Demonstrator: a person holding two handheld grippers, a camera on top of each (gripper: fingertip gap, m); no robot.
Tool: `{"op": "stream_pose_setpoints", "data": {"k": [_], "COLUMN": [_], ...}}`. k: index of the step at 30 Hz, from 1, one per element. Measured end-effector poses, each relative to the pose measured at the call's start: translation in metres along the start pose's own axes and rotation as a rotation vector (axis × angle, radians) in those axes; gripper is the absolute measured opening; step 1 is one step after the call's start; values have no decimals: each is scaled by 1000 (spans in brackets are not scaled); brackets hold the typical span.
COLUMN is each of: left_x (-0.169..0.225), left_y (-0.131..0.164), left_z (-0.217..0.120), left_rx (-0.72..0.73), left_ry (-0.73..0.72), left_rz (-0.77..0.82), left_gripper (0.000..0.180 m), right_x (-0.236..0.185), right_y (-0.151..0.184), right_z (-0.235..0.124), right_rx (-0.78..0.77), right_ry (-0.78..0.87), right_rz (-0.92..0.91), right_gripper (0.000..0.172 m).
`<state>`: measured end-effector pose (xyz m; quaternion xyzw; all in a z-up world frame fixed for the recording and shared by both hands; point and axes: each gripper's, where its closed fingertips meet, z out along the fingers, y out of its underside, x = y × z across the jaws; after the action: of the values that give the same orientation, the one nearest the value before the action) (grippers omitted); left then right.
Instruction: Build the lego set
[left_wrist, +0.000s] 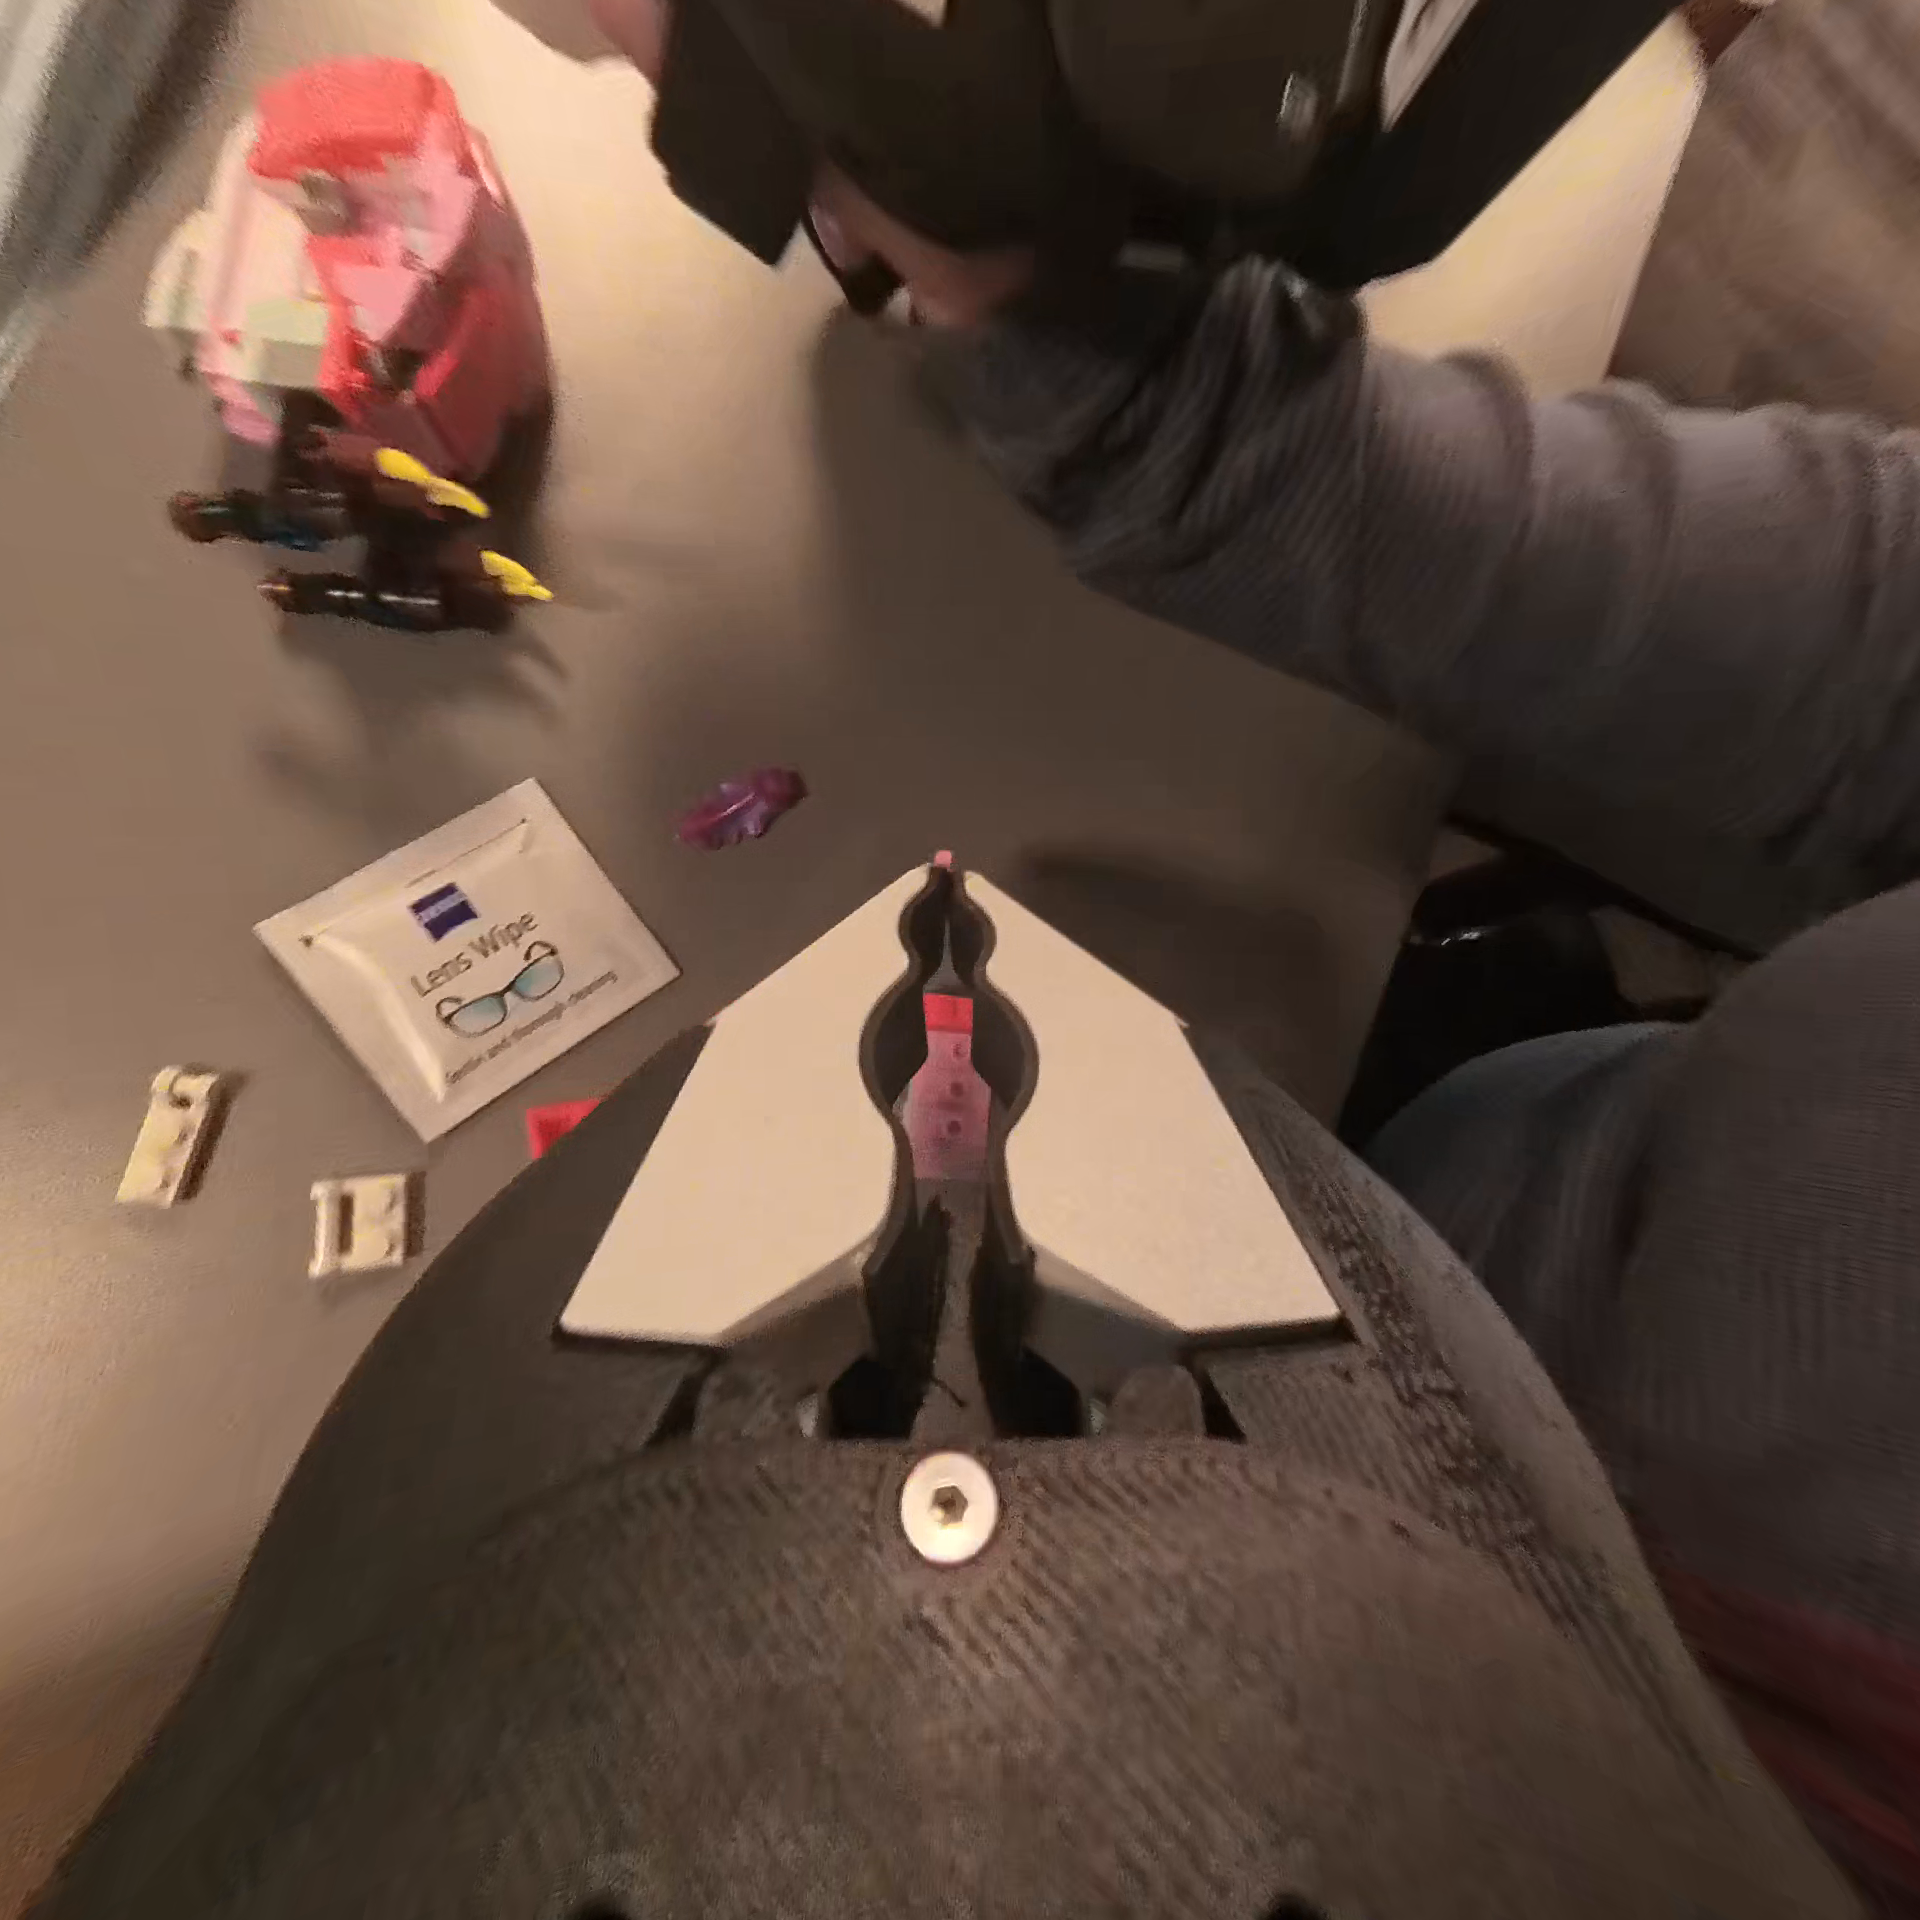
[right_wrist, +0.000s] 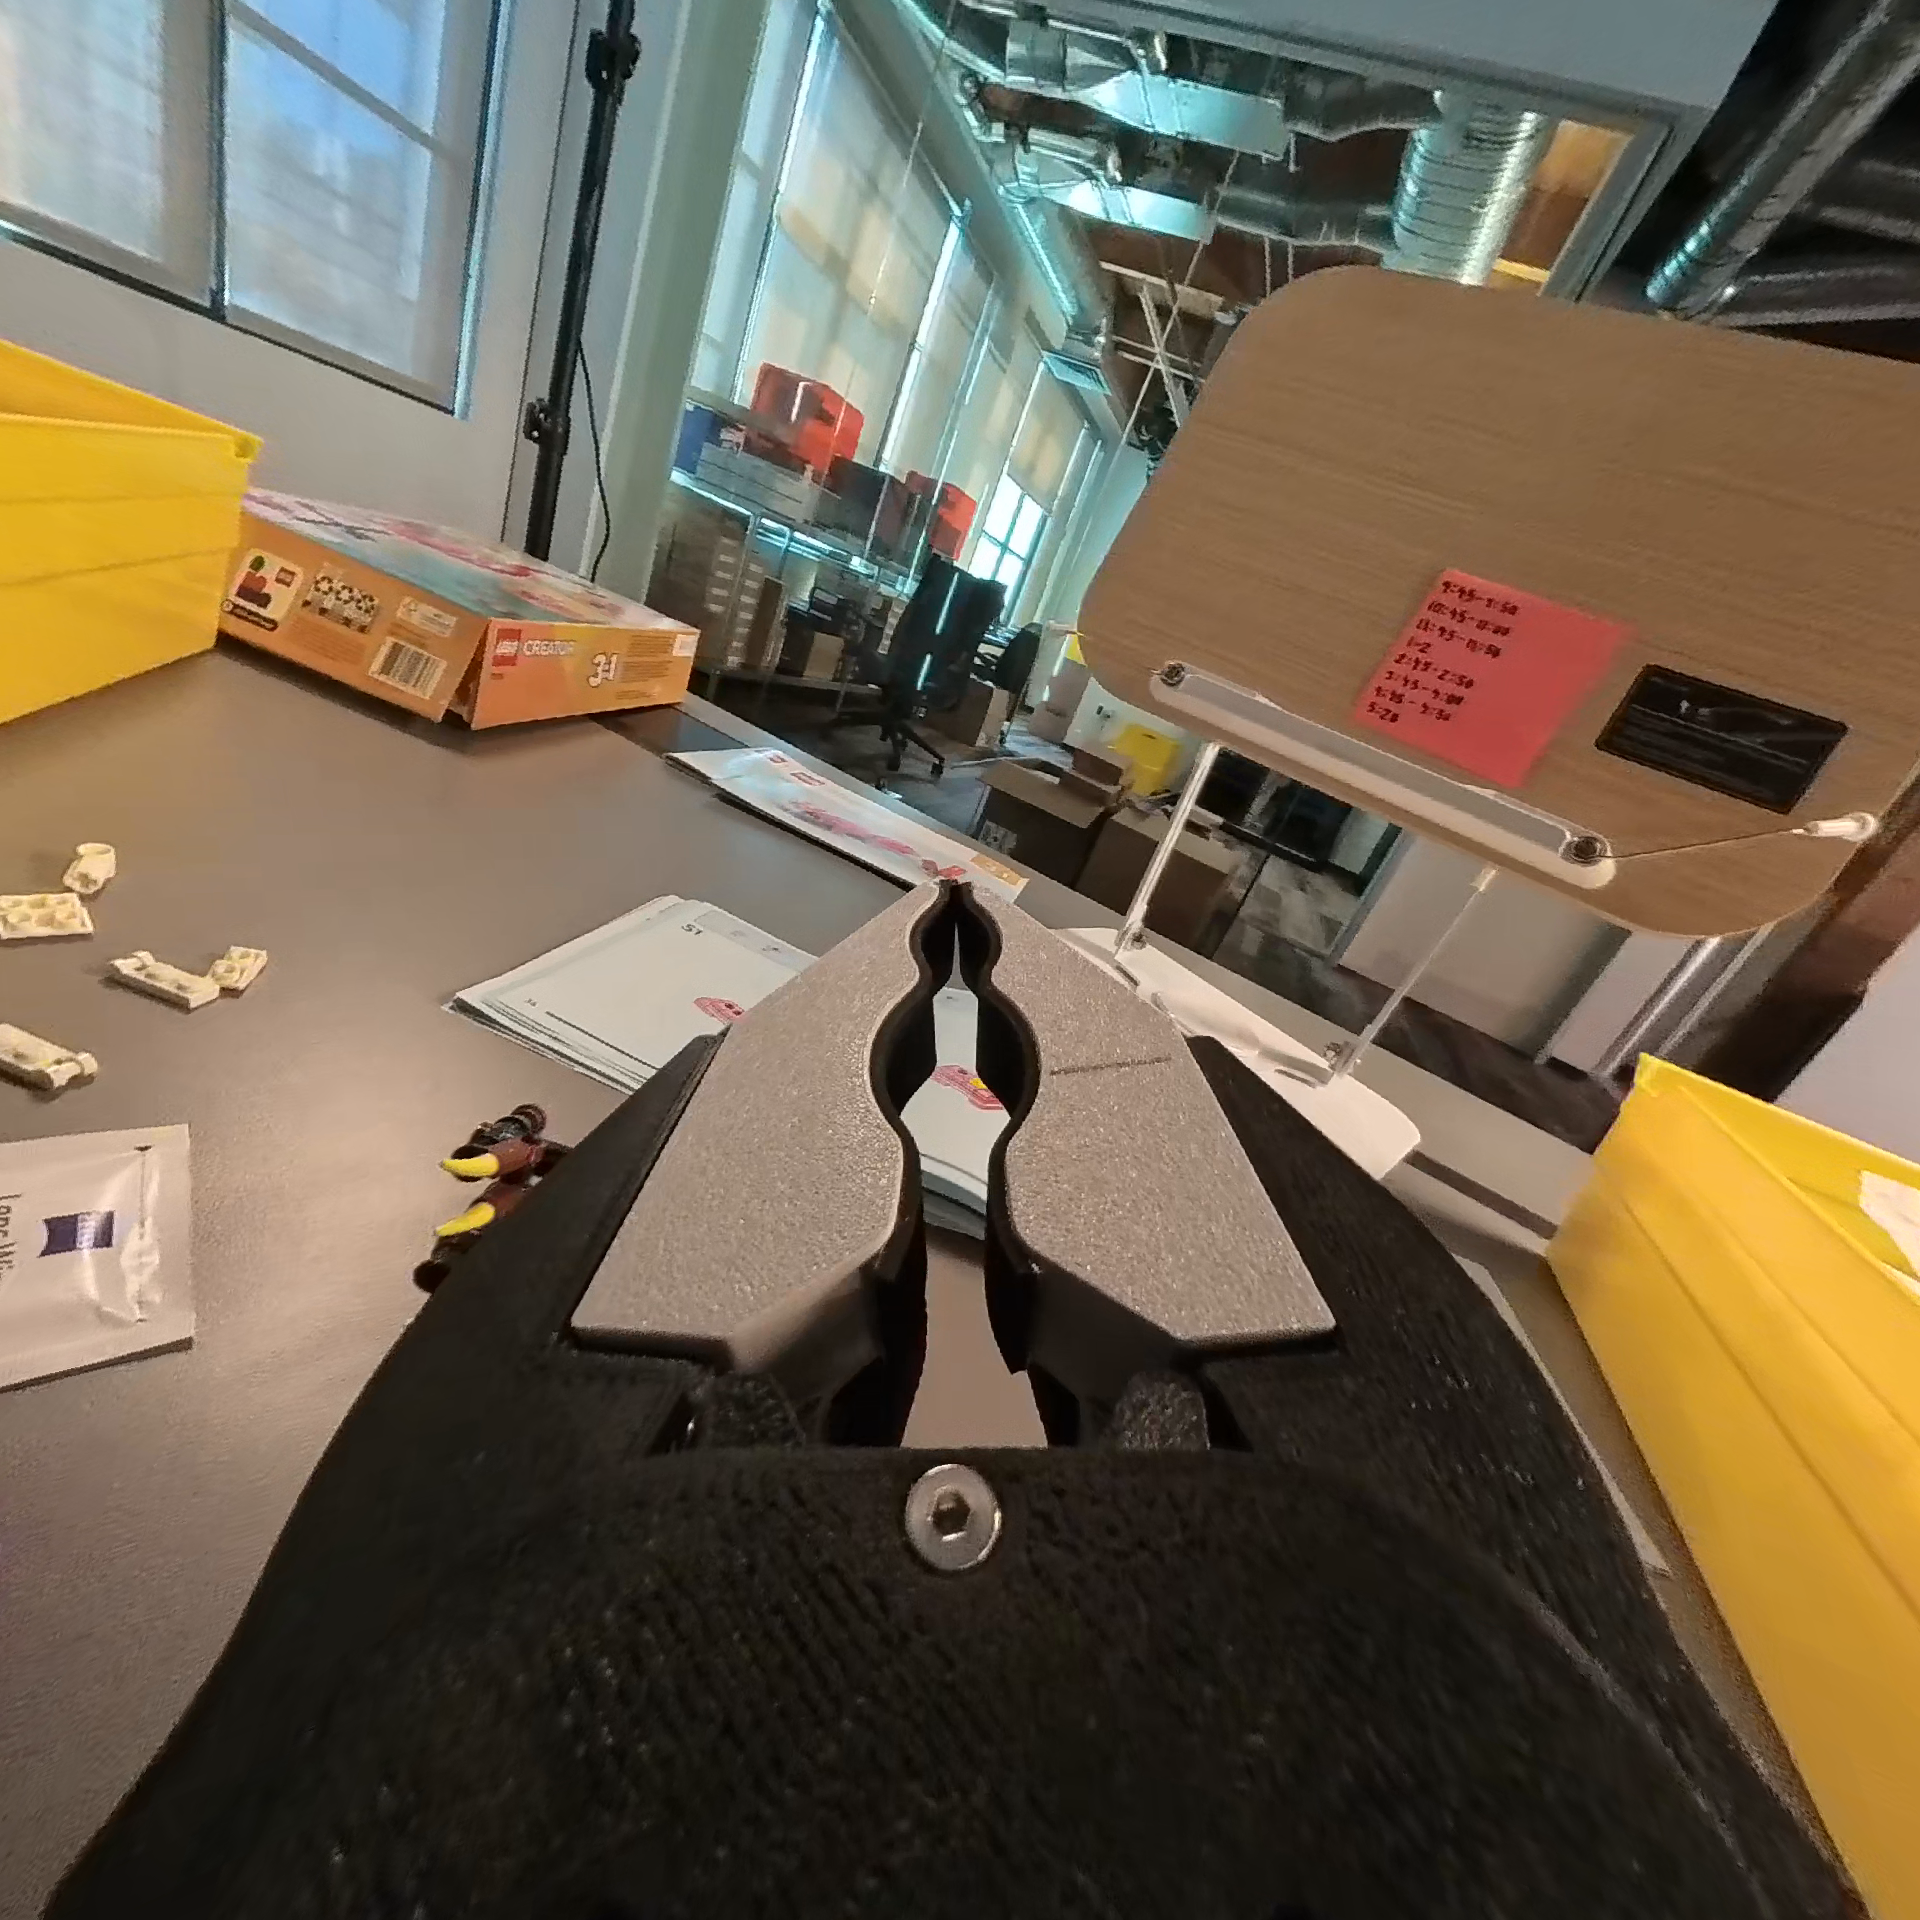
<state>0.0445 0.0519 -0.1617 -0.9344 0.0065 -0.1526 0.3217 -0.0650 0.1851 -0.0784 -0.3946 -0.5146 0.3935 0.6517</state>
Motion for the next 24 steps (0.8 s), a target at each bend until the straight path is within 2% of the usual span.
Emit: {"op": "stream_pose_setpoints", "data": {"k": [5, 9, 13, 16, 18, 20, 22, 24], "left_x": [-6, -8, -7, -8, -9, -11, -25, -55], "left_y": [14, 15, 15, 6, -4, -16, -28, -32], "left_z": [25, 29, 28, 15, -6, -44, -100, -163], "left_rx": [-179, -200, -199, -129, -26, 129, 325, 487], "left_ry": [-58, -60, -34, -36, -13, 4, -47, -170], "left_rz": [92, 96, 85, 92, 57, 6, -46, -129], "left_gripper": [0, 2, 14, 22, 28, 31, 31, 30], "right_x": [0, -2, -2, -3, -2, -1, -1, -1], "right_y": [0, -1, -1, -2, -2, -2, -2, -2], "right_z": [0, 0, 0, 0, 0, -1, -1, -1], "right_rx": [2, 3, 4, 6, 6, 7, 10, 9], "right_ry": [-4, -12, -17, -19, -18, -15, -13, -15], "right_rz": [4, -5, -5, -7, -9, -8, -2, 0], "right_gripper": [0, 0, 0, 0, 0, 0, 0, 0]}}
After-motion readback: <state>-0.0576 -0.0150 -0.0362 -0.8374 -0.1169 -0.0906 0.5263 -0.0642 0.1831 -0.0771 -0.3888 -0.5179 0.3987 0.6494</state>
